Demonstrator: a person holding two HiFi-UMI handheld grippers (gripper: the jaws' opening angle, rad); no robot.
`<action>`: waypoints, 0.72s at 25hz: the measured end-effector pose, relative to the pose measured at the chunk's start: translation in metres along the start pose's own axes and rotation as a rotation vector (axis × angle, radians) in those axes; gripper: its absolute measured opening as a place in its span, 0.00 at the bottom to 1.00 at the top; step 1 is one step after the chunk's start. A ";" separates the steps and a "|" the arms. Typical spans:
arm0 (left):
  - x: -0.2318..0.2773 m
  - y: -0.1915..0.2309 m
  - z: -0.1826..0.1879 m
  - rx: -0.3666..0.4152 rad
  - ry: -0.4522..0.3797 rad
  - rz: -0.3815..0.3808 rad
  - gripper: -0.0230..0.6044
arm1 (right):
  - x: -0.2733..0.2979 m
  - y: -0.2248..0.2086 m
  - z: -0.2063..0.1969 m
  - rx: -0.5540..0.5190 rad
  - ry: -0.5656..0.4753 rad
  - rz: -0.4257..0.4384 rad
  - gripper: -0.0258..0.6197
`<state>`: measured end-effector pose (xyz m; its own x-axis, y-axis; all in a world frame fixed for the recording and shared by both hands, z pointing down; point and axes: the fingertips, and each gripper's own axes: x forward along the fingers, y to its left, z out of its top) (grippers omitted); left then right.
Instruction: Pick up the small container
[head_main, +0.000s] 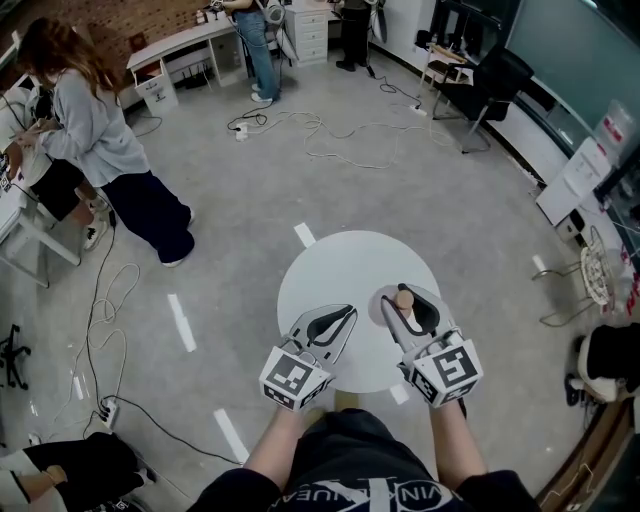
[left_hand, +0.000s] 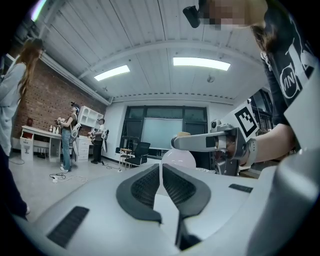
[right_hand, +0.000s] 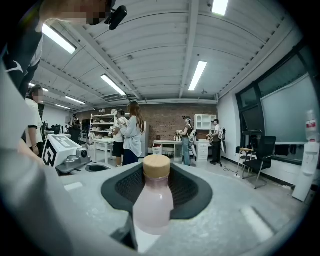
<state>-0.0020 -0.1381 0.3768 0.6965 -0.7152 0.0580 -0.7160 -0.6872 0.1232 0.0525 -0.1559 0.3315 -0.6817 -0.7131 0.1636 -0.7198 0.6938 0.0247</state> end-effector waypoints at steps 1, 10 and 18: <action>-0.001 0.000 0.002 0.002 -0.003 0.001 0.08 | 0.000 0.000 0.001 0.001 -0.002 0.001 0.26; -0.005 0.004 0.015 0.016 -0.020 0.009 0.08 | 0.001 0.003 0.012 0.005 -0.008 0.004 0.26; -0.006 0.006 0.018 0.020 -0.031 0.010 0.08 | 0.003 0.005 0.016 0.001 -0.014 0.014 0.26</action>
<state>-0.0115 -0.1405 0.3599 0.6874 -0.7257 0.0288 -0.7242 -0.6819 0.1032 0.0450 -0.1561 0.3165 -0.6932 -0.7049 0.1503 -0.7105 0.7034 0.0220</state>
